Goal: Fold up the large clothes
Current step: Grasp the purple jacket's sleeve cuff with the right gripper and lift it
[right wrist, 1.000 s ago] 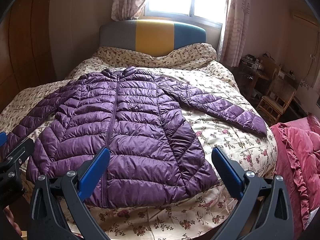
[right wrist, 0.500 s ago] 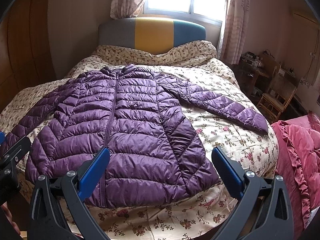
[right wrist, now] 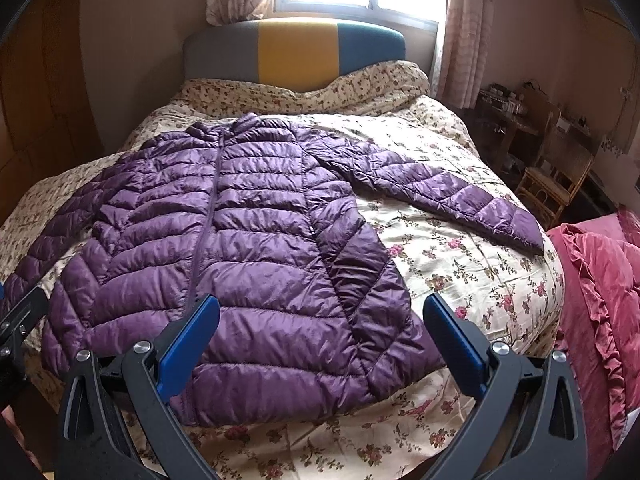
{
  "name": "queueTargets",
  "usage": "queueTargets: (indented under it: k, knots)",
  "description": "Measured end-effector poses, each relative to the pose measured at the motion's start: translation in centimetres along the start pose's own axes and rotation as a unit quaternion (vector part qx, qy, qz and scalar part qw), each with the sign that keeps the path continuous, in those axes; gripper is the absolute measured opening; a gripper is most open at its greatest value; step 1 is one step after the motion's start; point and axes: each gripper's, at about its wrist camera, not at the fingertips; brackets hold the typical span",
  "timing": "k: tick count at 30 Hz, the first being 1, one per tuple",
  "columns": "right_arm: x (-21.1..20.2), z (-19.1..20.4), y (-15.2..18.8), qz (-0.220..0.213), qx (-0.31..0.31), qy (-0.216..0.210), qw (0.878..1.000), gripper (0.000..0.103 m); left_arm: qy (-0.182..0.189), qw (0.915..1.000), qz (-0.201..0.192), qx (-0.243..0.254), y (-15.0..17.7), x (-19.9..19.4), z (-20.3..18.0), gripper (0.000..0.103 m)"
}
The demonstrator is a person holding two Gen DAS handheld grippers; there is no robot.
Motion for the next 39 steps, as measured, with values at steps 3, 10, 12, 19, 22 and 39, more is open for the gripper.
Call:
queueTargets:
  k: [3, 10, 12, 19, 22, 39]
  knots:
    - [1.8, -1.2, -0.2, 0.019, 0.013, -0.003, 1.000, 0.101, 0.002, 0.9999, 0.014, -0.001, -0.3, 1.3, -0.2, 0.100]
    - [6.5, -5.1, -0.3, 0.064, 0.049, 0.027, 0.996, 0.101, 0.005, 0.9984, 0.050, 0.027, -1.5, 5.8, -1.4, 0.100]
    - [8.3, -7.0, -0.4, 0.079, 0.064, 0.035, 0.994, 0.101, 0.010, 0.9975, 0.062, 0.033, -2.2, 7.4, -1.6, 0.100]
    - [13.8, -14.1, 0.0, 0.124, 0.128, 0.085, 0.980, 0.101, 0.047, 0.9933, 0.105, 0.000, -5.5, 13.7, -0.8, 0.100]
    - [16.0, -18.6, 0.4, 0.138, 0.173, 0.108, 0.969, 0.098, 0.039, 0.9942, 0.100, -0.005, -7.2, 16.2, -0.8, 0.100]
    - [20.6, -38.0, 3.3, 0.190, 0.347, 0.204, 0.895, 0.071, 0.012, 0.9966, 0.080, 0.013, -12.9, 26.7, -2.1, 0.100]
Point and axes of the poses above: each gripper's, at about its wrist camera, not at the fingertips, and x roughly the way its jaws point, z to its left, y to its underside, and after that the axes turned 14 degrees about -x, right-handed
